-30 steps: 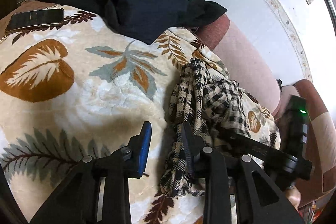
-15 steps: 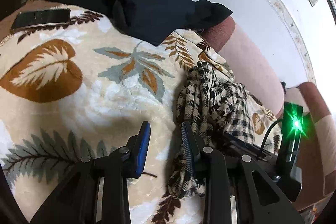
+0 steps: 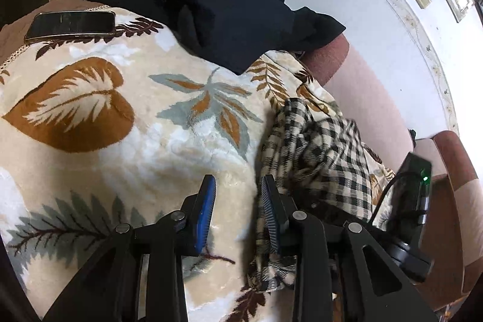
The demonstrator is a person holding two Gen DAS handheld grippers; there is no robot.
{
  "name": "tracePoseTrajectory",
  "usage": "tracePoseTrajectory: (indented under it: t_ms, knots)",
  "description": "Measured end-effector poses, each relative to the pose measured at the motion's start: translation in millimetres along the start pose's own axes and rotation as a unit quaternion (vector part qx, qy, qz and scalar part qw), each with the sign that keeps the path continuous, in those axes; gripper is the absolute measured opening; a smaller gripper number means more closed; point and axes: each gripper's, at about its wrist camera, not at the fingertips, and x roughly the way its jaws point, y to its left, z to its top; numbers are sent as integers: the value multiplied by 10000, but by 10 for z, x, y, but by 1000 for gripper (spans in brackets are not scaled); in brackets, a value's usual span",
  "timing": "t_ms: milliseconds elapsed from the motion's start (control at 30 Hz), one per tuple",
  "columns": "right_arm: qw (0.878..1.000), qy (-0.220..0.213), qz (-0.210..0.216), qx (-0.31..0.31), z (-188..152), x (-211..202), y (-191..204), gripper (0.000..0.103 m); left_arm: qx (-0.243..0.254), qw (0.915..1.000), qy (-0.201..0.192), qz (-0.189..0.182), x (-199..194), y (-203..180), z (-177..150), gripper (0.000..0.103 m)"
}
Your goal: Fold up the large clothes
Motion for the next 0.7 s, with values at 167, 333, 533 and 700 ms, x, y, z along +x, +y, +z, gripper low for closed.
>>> tracePoseTrajectory:
  t_ms: [167,333,533,700]
  knots:
    - [9996,26,239,148,46,-244,-151,10,253,9993,205,-190,113,-193,-132,32]
    - [9979,-523,-183,-337,204,-716,-39,15,721,9956,412,-427,215,-449,-320,34]
    - [9888,114,-1256,-797,547,-214,-78,15,1122,9884,1022,8,432,-531,-499,34]
    - [9872,289,-1454,-586,713,290,-215,15,970,9892,1095,37,431,-434,-444,34]
